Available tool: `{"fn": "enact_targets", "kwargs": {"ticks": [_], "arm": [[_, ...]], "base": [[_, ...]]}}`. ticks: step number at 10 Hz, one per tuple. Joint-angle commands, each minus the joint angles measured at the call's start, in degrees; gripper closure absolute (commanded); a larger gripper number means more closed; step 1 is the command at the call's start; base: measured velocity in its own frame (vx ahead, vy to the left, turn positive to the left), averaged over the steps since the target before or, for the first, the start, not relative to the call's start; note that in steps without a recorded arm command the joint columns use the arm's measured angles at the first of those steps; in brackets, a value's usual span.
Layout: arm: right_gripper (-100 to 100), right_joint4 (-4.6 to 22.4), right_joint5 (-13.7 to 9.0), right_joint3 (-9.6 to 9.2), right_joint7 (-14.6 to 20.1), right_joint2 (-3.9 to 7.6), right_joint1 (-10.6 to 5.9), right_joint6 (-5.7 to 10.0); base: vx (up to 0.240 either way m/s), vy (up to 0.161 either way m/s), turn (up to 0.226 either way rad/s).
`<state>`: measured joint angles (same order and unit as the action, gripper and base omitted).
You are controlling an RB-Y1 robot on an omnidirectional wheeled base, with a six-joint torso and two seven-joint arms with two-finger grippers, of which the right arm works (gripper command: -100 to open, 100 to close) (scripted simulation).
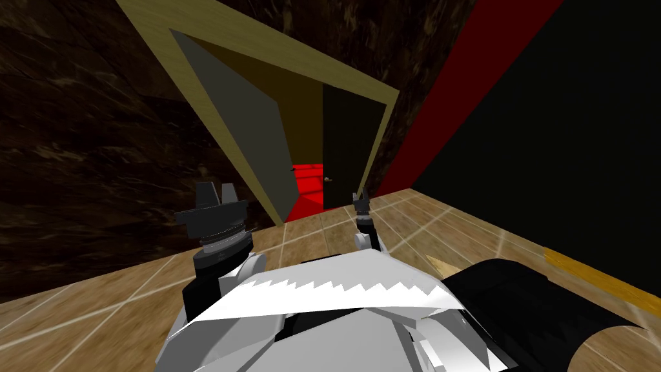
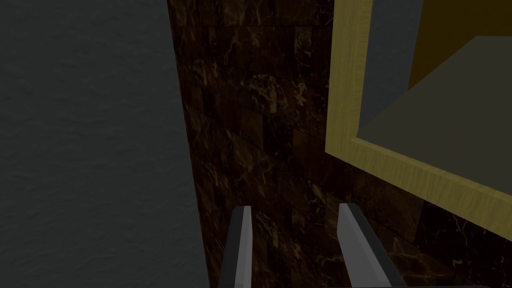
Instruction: Push the door open
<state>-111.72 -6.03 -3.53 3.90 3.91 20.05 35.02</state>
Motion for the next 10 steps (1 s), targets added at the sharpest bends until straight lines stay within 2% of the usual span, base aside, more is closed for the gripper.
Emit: {"fn": "enact_targets", "kwargs": {"ticks": [1, 10], "arm": [[-100, 2.28, 0.09, 0.07, -0.18, 0.23, -0.79, 0.39], [-100, 16.04, 0.94, 0.08, -1.62, 0.59, -5.83, 2.15]], "base": [[0.101, -0.024, 0.028], [0.097, -0.029, 0.025]]}}
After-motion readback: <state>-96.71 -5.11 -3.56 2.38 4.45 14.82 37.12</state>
